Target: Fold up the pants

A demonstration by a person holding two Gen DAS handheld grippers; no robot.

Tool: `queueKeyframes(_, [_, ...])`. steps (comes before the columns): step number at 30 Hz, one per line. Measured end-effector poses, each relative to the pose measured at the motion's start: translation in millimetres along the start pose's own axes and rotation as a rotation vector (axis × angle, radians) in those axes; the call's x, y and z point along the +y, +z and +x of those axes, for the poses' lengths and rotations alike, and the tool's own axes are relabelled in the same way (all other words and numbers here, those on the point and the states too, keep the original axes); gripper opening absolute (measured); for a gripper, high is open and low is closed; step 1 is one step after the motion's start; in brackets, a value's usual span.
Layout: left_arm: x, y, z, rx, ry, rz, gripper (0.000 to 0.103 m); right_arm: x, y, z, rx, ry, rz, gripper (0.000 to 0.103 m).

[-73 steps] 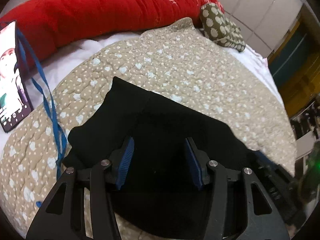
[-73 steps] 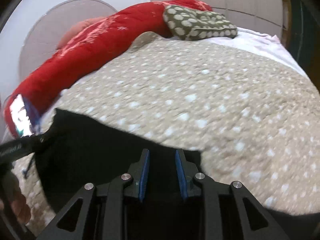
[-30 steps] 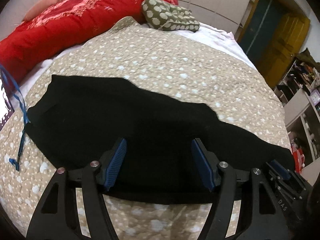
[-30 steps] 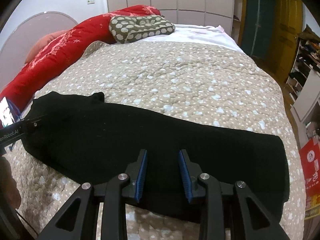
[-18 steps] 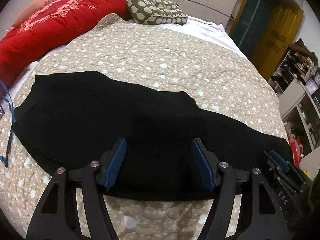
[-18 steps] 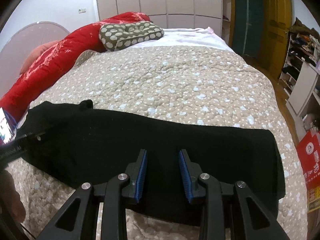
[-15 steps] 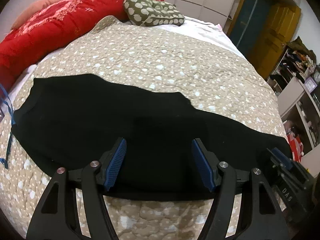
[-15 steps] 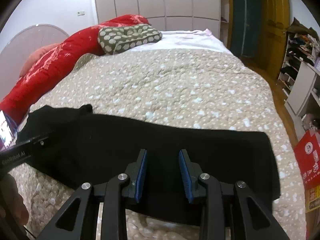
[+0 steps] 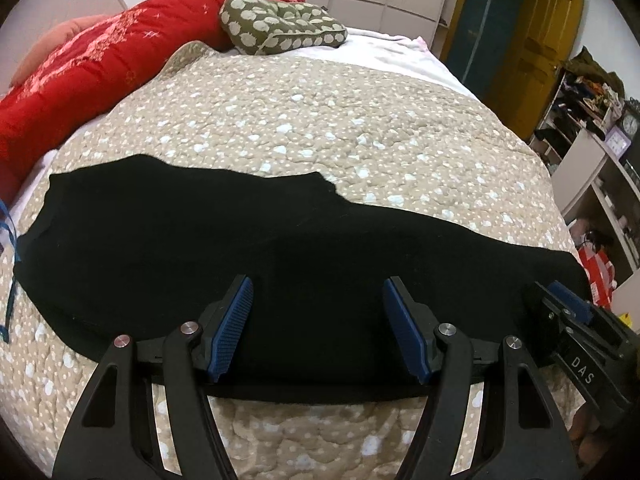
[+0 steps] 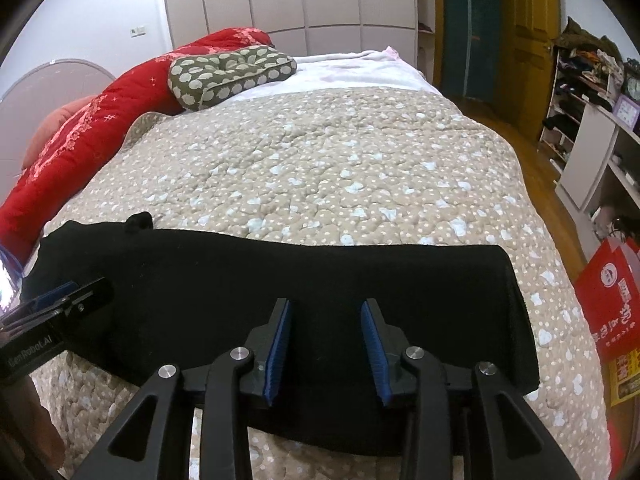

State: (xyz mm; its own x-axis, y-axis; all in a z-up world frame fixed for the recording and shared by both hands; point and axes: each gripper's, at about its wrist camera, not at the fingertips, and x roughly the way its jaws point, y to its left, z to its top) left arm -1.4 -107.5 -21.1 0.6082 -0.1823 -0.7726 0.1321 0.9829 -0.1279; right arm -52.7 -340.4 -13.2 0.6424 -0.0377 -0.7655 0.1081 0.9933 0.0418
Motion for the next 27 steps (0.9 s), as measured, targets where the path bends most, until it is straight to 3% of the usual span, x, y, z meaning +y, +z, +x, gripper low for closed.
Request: queueKeyframes(27, [-38.8, -1.0, 7.5, 0.006, 0.019, 0.071, 0.068, -20.2, -10.9, -11.6, 0.015, 0.015, 0.016, 0.04])
